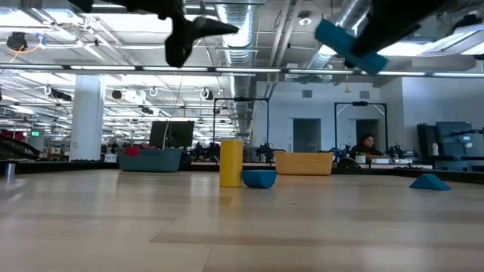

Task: Sort & place blocks by color
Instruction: Put the bottom blue block into the green bin

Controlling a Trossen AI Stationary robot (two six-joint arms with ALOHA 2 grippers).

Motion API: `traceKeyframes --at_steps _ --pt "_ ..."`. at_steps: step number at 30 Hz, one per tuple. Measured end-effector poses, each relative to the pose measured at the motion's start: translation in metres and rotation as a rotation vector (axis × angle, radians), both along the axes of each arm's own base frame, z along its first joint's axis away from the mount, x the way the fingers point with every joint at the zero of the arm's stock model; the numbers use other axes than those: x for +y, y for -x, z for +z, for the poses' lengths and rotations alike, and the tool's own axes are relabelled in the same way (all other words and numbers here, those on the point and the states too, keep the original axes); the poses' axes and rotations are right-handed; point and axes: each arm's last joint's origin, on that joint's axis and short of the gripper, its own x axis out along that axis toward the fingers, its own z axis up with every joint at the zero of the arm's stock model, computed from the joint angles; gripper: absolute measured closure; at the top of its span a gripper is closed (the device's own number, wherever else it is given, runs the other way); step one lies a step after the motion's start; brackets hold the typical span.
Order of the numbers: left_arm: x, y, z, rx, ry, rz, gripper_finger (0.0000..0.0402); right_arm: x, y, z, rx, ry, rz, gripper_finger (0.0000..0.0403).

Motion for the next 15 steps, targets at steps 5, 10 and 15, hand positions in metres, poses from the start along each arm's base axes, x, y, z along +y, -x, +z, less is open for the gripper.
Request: traceKeyframes --at_steps 5,10,15 --pt "-0.009 -0.030 -0.016 0.075 0.077 -0.051 0.0168 -0.011 -0.017 0.011 0.008 0.133 -0.026 0.0323" --pt "-0.017 -0.056 -0.019 0.103 0.131 -0.096 0.0168 -0.021 -0.033 0.018 0.086 0.237 -0.014 0.0323" --pt "-0.012 -0.065 -0.015 0.136 0.159 -0.043 0.0168 -0.019 -0.039 0.020 0.103 0.277 0.024 0.0323"
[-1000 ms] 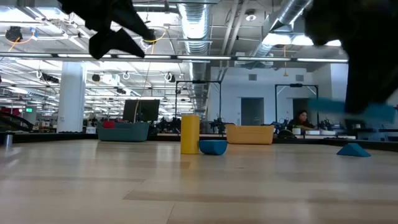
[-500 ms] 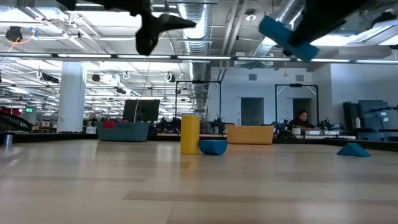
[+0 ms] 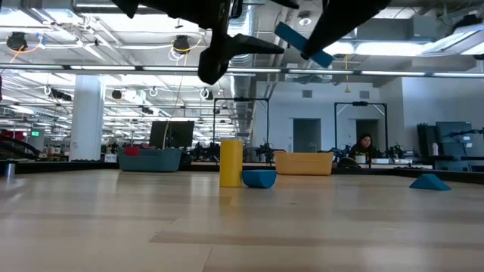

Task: Sort & place blocks by color
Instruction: Put the bottom blue block into the green bin

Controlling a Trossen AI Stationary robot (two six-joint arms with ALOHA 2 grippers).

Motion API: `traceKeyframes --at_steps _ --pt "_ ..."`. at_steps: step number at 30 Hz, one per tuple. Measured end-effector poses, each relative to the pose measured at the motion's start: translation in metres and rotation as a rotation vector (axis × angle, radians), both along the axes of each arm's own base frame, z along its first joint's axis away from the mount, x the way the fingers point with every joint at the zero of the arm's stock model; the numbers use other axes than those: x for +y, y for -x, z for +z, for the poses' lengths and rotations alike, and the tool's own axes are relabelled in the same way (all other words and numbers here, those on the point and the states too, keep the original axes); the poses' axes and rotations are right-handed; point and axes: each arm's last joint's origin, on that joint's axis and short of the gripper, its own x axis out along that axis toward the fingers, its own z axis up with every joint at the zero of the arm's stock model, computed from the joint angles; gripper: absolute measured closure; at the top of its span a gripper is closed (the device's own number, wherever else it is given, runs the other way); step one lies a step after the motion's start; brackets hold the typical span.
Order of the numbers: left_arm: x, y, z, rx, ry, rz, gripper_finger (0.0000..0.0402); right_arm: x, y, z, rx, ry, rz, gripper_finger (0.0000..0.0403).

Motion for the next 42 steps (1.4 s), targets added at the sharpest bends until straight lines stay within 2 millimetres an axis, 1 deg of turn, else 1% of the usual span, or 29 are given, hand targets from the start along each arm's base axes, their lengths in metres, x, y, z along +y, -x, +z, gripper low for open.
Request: traceKeyframes --at_steps 3,6,9,12,16,21,24,28,30,33,35,38,42 --pt "0.005 0.000 -0.001 0.041 -0.006 0.019 0.0168 0.002 0.001 0.001 0.002 0.007 0.013 0.0323" --pt "0.007 -0.001 0.001 0.037 -0.002 0.002 0.0171 0.003 0.003 0.003 -0.007 0.017 0.016 0.0323" --pt "0.010 -0.002 0.002 0.035 0.004 -0.009 0.0191 0.003 0.003 0.004 -0.010 0.027 0.018 0.0323" --pt "0.013 -0.002 0.003 0.031 0.010 -0.013 0.0229 0.003 0.003 0.004 -0.015 0.041 0.015 0.0323" --pt "0.018 -0.003 0.005 0.018 0.022 -0.030 0.0293 -0.002 0.000 0.005 -0.044 0.073 -0.022 0.0323" --pt "0.019 -0.003 0.005 0.017 -0.053 0.026 0.0376 -0.008 -0.004 0.008 -0.066 0.125 -0.058 0.0324" --pt "0.019 -0.003 0.006 -0.005 -0.073 0.040 0.0377 -0.010 -0.005 0.012 -0.081 0.121 -0.070 0.0320" --pt "0.021 -0.001 0.010 -0.011 -0.113 0.047 0.0377 -0.012 -0.005 0.012 -0.099 0.098 -0.115 0.0280" --pt "0.023 0.005 0.017 0.008 -0.169 0.060 0.0377 -0.013 -0.004 0.014 -0.129 0.068 -0.160 0.0252" --pt "0.026 0.022 0.026 0.089 -0.262 0.152 0.0377 -0.014 -0.003 0.014 -0.159 0.024 -0.223 0.0216" --pt "0.029 0.035 0.036 0.131 -0.319 0.223 0.0377 -0.015 -0.004 0.017 -0.190 -0.021 -0.264 0.0198" --pt "0.032 0.056 0.050 0.188 -0.396 0.272 0.0377 -0.018 -0.007 0.025 -0.244 -0.080 -0.322 0.0186" --pt "0.038 0.083 0.057 0.307 -0.457 0.277 0.0377 -0.025 -0.011 0.033 -0.291 -0.132 -0.392 0.0190"
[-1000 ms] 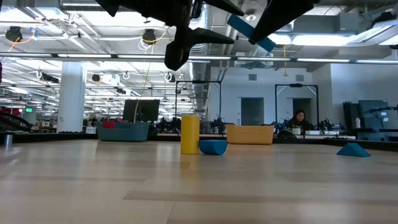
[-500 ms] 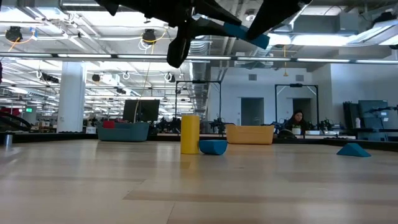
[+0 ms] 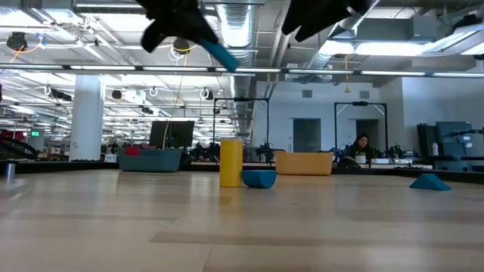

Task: Sort & place blocks by color
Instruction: Put the bottom blue block into the green bin

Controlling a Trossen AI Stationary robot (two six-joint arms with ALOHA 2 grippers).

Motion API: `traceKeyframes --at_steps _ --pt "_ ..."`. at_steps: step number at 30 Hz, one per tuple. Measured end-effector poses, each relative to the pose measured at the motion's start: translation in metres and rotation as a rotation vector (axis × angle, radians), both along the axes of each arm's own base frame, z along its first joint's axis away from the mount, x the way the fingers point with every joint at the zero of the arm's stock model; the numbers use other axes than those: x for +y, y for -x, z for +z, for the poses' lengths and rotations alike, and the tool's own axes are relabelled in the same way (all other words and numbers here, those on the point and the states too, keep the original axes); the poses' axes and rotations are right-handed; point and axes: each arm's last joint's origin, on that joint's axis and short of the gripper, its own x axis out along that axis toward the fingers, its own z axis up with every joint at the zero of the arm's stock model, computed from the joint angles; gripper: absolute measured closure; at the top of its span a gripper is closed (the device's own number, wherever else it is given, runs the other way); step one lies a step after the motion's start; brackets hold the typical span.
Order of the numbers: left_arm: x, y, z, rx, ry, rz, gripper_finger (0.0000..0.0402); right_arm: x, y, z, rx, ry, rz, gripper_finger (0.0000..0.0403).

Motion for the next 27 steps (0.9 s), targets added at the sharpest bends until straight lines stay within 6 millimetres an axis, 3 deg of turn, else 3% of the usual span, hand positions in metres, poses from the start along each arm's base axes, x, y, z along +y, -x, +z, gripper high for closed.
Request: traceKeyframes --at_steps 6,15,19,23,27 --pt "0.003 0.030 0.011 0.092 -0.040 -0.032 0.0377 0.000 0.006 0.015 0.032 -0.024 -0.023 0.0218" --pt "0.006 0.043 0.008 0.170 -0.057 -0.009 0.0375 -0.005 0.029 0.025 0.126 0.001 -0.147 0.0274" --pt "0.008 0.041 -0.017 0.233 0.000 0.041 0.0376 -0.009 0.032 0.000 0.221 -0.004 -0.160 0.0294" --pt "0.006 0.046 -0.032 0.268 0.126 0.062 0.0376 -0.010 0.036 -0.031 0.296 -0.176 -0.200 0.0312" --pt "0.007 0.060 -0.038 0.357 0.159 0.119 0.0376 0.007 0.032 -0.064 0.250 -0.360 -0.112 0.0326"
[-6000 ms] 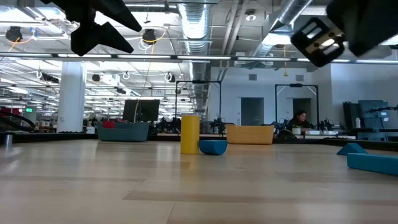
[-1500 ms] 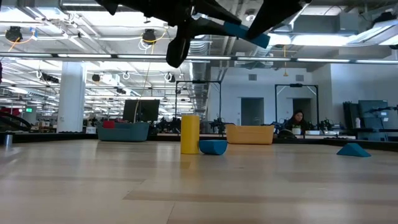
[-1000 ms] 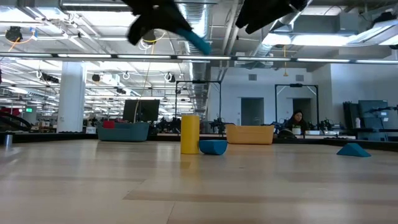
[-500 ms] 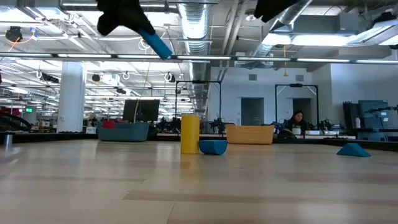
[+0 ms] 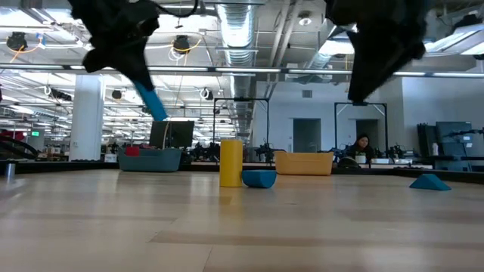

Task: Sort & place blocks by color
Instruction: Put the bottom blue block into the green bin

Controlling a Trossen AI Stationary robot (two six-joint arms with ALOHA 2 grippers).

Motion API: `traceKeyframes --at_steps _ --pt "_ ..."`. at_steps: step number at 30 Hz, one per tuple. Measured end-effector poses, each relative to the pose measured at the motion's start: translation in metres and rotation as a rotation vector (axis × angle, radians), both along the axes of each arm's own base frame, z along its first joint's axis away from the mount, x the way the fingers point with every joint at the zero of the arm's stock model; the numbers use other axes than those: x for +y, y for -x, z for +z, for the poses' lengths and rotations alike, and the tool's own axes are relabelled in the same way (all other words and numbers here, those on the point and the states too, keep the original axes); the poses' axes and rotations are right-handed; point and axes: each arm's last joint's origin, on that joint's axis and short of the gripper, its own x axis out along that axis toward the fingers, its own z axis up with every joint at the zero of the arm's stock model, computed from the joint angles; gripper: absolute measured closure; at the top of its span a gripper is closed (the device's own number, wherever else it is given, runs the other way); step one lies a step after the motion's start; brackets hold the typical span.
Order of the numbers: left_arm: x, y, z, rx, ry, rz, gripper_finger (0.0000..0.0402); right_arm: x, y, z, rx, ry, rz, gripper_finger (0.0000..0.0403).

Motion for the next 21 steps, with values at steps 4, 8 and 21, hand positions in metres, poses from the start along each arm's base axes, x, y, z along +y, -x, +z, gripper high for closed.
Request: traceKeyframes --at_steps 4,8,21 --pt "0.001 0.006 0.000 0.040 -0.002 0.007 0.0376 0.020 -0.010 -0.021 -0.190 -0.190 0.093 0.0338" --pt "0.001 0.006 0.002 0.019 -0.012 0.004 0.0376 0.031 -0.018 -0.018 -0.339 -0.250 0.144 0.0346" --pt "-0.001 -0.004 0.009 -0.058 -0.049 -0.103 0.0376 0.009 0.000 0.027 -0.397 -0.313 0.154 0.0395"
